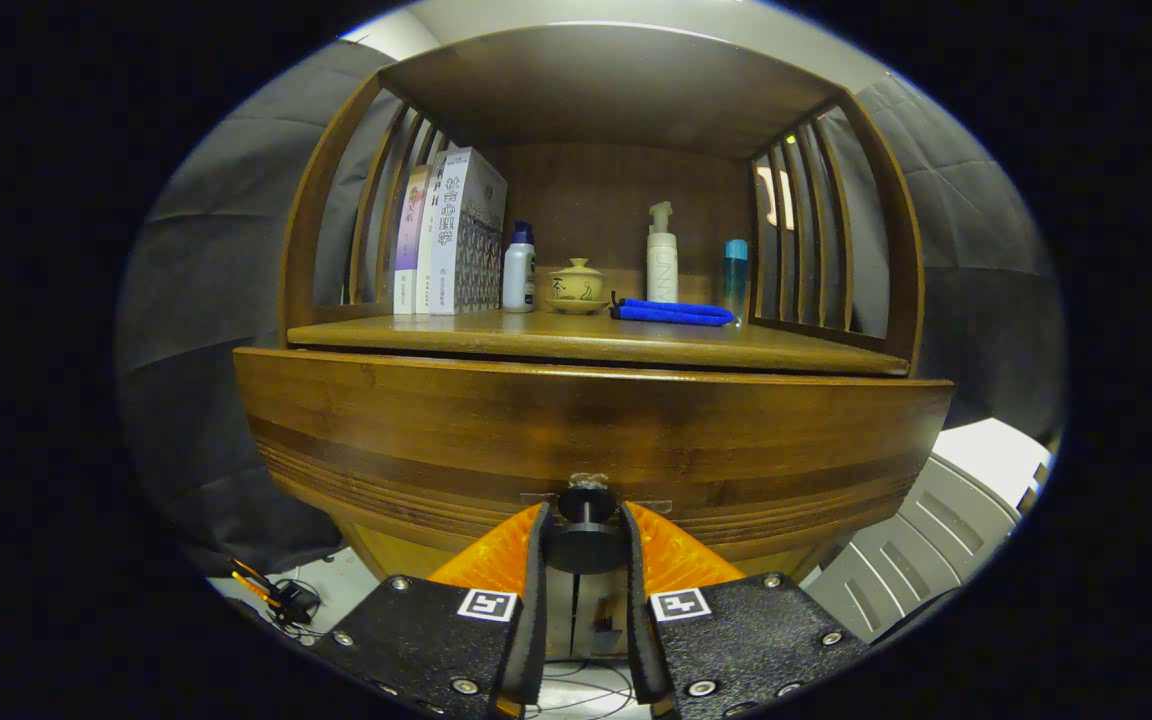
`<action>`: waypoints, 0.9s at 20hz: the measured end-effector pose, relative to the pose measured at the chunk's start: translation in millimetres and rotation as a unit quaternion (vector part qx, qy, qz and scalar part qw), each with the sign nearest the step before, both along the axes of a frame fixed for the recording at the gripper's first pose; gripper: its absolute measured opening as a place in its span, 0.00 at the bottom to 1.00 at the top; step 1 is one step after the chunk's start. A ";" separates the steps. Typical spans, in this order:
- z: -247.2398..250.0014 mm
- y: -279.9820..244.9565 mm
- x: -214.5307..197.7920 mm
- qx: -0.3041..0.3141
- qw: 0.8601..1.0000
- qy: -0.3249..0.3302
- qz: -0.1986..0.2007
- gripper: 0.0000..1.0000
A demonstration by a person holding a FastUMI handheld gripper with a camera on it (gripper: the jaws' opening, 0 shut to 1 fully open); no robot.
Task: Pull open the drawer, take out the items inside it, and place them on the countertop above the cabinet.
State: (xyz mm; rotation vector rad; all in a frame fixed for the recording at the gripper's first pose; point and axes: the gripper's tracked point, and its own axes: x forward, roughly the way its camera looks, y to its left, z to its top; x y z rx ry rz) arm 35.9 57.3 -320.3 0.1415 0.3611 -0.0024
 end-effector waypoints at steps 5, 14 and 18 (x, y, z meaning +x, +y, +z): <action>8.5 0.1 -49.4 -0.022 1.000 0.010 0.011 0.35; 13.7 8.6 -117.9 -0.023 0.999 0.028 0.018 0.35; 16.8 13.2 -134.2 -0.031 0.999 0.031 0.032 0.35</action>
